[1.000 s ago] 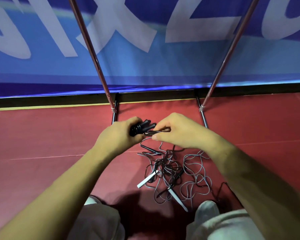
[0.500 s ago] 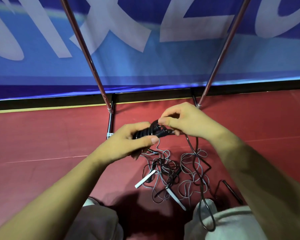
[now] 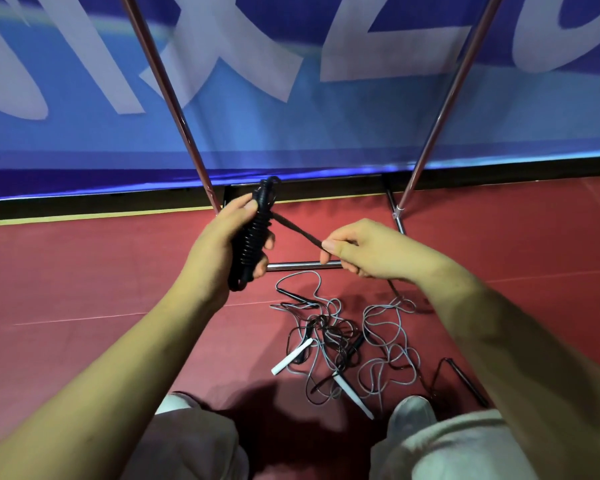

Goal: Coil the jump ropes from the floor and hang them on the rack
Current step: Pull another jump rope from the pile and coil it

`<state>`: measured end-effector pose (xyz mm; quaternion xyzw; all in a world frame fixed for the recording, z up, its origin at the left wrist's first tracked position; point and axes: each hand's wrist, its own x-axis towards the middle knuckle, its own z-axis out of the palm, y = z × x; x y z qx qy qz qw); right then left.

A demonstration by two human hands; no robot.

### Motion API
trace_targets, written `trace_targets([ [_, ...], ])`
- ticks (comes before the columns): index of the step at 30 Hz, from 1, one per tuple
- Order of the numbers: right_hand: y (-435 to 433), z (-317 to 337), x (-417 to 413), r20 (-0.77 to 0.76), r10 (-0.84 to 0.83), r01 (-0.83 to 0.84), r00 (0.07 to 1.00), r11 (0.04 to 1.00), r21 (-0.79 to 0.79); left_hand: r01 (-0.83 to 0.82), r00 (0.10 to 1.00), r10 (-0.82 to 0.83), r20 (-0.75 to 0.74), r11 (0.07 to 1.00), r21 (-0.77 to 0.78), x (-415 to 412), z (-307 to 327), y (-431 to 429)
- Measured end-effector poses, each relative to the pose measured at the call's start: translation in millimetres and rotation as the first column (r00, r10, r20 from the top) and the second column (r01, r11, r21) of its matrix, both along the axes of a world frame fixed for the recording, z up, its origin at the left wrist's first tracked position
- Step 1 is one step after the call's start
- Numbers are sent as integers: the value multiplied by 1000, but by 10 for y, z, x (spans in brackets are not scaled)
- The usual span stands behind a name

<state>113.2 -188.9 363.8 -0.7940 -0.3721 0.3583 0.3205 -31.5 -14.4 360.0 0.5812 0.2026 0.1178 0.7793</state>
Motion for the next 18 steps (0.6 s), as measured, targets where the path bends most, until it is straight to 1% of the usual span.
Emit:
trace_targets([
  [3, 36, 56, -38, 22, -4, 3, 1000, 997, 74, -107, 989, 108, -105, 994, 10, -10, -47, 52],
  [4, 53, 89, -56, 47, -1, -3, 999, 995, 96, -124, 983, 129, -134, 991, 43, -12, -50, 54],
  [5, 62, 120, -70, 80, 7, -16, 997, 993, 114, -128, 975, 145, -166, 986, 107, -12, -59, 57],
  [6, 65, 144, -82, 108, 15, -29, 994, 992, 126, -129, 964, 176, -199, 965, 226, -16, -68, 62],
  [7, 67, 157, -92, 126, 25, -42, 992, 990, 133, -114, 948, 218, -232, 913, 392, -26, -91, 71],
  [8, 66, 172, -108, 137, 40, -59, 990, 989, 137, -65, 937, 249, -246, 813, 578, -40, -125, 83],
  [9, 73, 172, -126, 154, 59, -80, 986, 988, 133, 8, 926, 268, -265, 690, 724, -54, -170, 85],
  [10, 79, 179, -149, 171, 83, -105, 982, 987, 122, 83, 915, 278, -293, 581, 809, -64, -197, 65],
  [12, 94, 189, -185, 199, 118, -139, 973, 985, 97, 194, 896, 285, -340, 437, 878, -76, -202, -7],
  [13, 96, 204, -200, 208, 128, -151, 970, 984, 96, 244, 891, 272, -364, 391, 887, -71, -197, -38],
  [18, 90, 226, -230, 180, 155, -176, 971, 979, 107, 427, 870, 163, -465, 224, 876, -101, -231, -180],
])
